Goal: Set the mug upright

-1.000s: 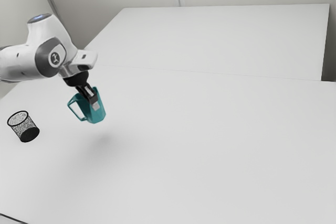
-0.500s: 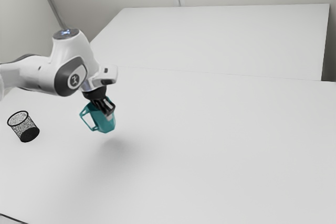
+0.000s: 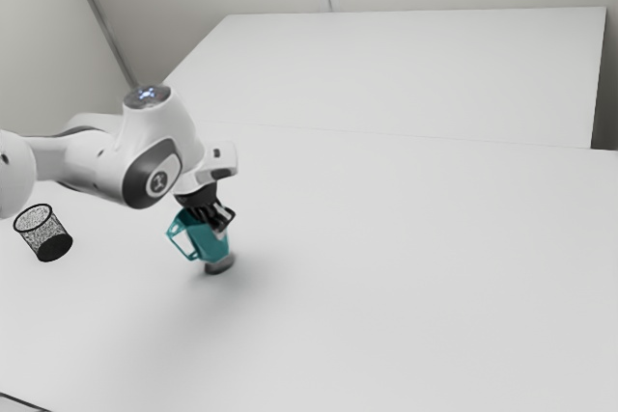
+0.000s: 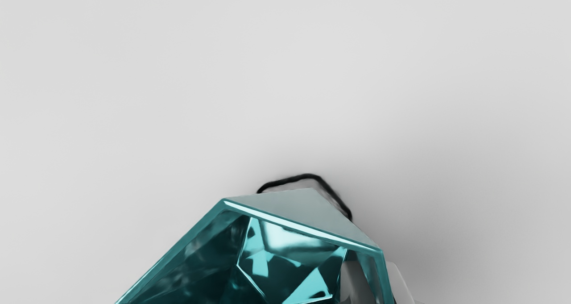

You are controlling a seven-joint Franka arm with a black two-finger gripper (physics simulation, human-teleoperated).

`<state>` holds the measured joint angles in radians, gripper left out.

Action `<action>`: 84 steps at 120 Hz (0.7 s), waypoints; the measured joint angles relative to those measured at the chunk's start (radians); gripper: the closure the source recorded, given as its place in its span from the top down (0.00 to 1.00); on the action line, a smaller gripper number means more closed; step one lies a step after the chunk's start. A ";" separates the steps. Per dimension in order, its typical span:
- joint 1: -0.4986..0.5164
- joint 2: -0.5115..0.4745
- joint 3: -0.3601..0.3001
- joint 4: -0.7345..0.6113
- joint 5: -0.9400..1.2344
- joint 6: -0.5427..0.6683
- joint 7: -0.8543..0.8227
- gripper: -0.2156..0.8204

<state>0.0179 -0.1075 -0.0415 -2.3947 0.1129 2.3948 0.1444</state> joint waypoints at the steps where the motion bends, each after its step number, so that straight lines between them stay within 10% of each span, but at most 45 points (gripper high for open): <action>1: 0.000 0.002 0.000 0.000 0.001 0.002 -0.002 0.04; 56: -0.007 0.077 -0.002 0.000 0.011 0.063 -0.098 0.04; 84: -0.014 0.066 0.000 0.002 0.000 0.083 -0.110 0.45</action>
<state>0.0034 -0.0410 -0.0415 -2.3931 0.1129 2.4782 0.0344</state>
